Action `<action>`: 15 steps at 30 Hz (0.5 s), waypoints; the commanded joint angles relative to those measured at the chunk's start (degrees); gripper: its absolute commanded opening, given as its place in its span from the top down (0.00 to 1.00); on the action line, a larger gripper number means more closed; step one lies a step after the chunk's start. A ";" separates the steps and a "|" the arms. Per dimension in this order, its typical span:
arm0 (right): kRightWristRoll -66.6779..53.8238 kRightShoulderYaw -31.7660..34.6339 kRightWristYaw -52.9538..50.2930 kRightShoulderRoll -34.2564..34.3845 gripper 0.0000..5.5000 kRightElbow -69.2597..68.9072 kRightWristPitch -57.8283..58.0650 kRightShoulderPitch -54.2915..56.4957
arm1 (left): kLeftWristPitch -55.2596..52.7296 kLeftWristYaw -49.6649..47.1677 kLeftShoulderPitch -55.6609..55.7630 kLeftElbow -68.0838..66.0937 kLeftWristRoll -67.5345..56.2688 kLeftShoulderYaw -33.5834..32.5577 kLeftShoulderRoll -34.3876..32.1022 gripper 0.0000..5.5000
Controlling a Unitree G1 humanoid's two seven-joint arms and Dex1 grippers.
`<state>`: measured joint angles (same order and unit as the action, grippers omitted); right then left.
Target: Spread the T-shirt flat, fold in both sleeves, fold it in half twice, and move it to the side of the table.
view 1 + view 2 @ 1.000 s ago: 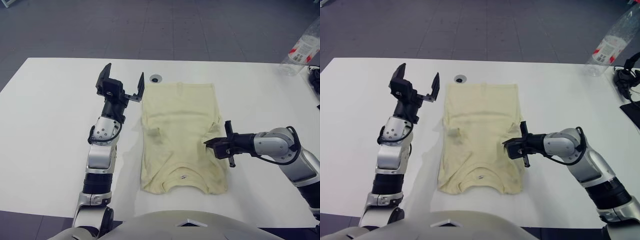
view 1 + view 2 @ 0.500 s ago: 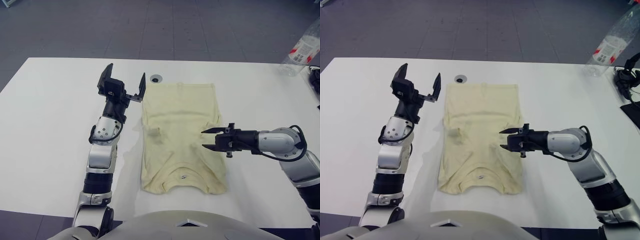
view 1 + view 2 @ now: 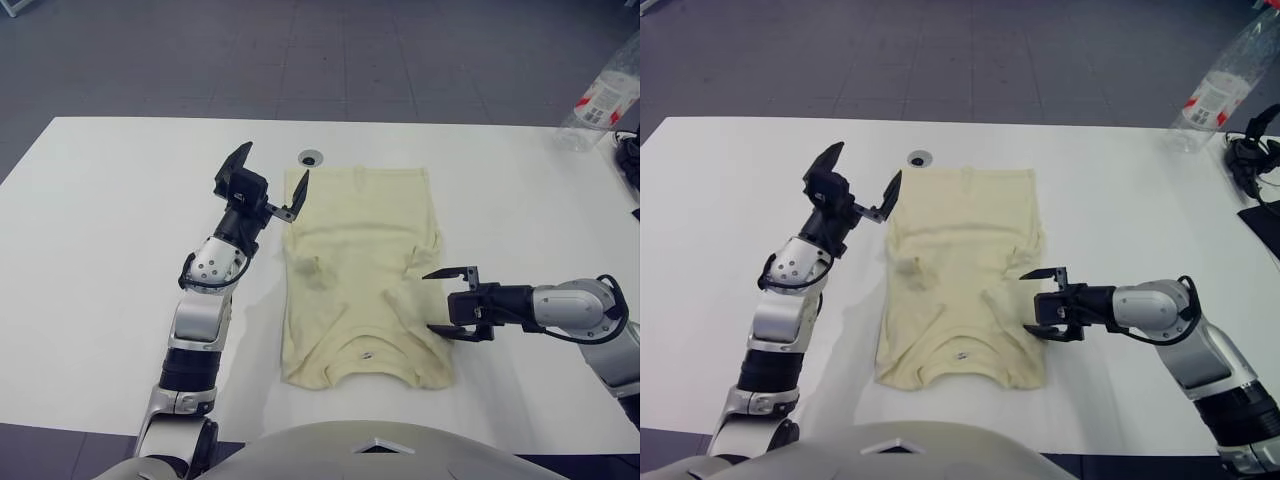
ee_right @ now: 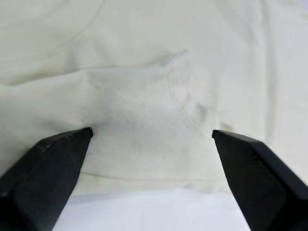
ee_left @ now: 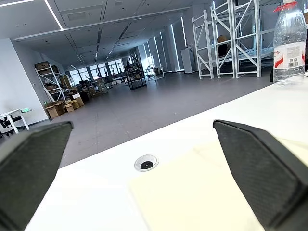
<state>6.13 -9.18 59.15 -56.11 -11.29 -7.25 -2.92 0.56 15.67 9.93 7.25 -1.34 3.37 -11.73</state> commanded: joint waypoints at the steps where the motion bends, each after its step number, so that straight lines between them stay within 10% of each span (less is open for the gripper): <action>1: 3.51 -1.51 0.57 -1.91 0.04 4.37 2.06 -1.56 | -1.26 1.28 -0.56 1.27 0.23 1.07 -0.61 0.02; 10: -16.13 10.83 -2.97 4.23 0.02 -1.46 11.54 5.91 | -5.43 18.13 -2.43 15.32 -5.37 2.19 -12.99 0.02; 15: -22.50 22.56 -4.05 1.10 0.02 -17.89 28.08 -8.26 | -12.24 27.68 -10.39 27.66 -8.96 0.75 -24.35 0.02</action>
<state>-15.19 8.06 54.14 -52.47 -20.95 15.56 -1.95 -6.30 39.40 4.44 29.08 -7.70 5.09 -30.48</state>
